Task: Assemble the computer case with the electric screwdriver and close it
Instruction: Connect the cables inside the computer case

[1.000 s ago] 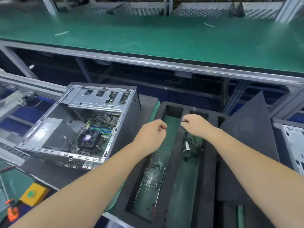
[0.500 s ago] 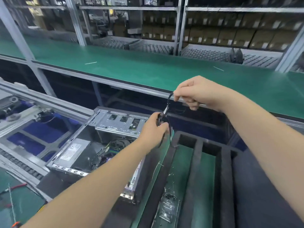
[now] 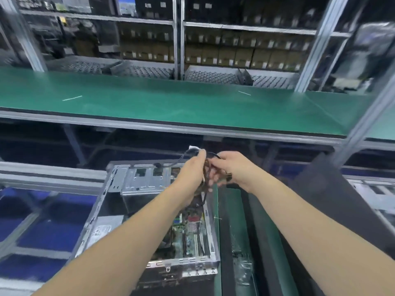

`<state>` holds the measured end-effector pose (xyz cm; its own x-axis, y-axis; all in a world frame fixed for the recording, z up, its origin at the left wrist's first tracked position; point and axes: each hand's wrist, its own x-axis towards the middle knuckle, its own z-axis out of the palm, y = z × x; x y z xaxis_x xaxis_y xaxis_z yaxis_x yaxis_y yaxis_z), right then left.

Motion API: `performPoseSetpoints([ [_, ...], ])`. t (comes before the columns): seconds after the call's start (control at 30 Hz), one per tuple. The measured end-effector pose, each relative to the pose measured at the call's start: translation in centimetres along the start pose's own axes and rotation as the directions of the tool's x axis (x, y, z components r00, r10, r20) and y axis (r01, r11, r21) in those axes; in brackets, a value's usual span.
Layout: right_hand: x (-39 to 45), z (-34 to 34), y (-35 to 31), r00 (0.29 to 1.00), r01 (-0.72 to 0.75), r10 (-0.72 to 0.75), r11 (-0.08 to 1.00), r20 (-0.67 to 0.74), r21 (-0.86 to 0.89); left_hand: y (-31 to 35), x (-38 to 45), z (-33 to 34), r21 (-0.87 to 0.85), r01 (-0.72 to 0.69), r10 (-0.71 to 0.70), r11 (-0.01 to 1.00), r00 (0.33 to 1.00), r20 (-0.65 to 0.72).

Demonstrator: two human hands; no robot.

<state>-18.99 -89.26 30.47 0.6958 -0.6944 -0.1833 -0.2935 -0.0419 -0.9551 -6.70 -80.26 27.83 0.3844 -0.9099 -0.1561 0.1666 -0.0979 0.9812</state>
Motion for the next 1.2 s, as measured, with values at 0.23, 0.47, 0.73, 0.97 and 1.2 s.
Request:
performPoseSetpoints([
  [0.23,-2.4,-5.5,1.0,0.933,-0.062,0.141,0.969,-0.331,0.237,-1.2,2.1,3.5,-0.185,0.028,-0.057,0.982,0.987,-0.153],
  [0.47,-2.6,-16.9,2.6,0.720,0.073,0.255,0.897,-0.645,0.436,-1.4,4.8,4.0,0.012,0.085,-0.075,0.996,0.933,-0.353],
  [0.73,-2.2,-22.0,4.1,0.879,0.094,0.136,0.890,-0.457,0.446,-2.6,5.3,10.6,0.508,-0.025,-0.038,0.861,0.993,0.114],
  [0.97,-0.1,-22.1,5.2,0.940,0.083,0.073,0.898,-0.332,0.431,-7.6,5.3,13.2,0.783,-0.116,-0.122,0.611,0.964,0.238],
  [1.2,1.1,-20.7,5.2,0.967,0.090,0.019,0.907,-0.254,0.412,-9.5,4.3,14.0,0.709,-0.037,-0.275,0.704,0.907,0.320],
])
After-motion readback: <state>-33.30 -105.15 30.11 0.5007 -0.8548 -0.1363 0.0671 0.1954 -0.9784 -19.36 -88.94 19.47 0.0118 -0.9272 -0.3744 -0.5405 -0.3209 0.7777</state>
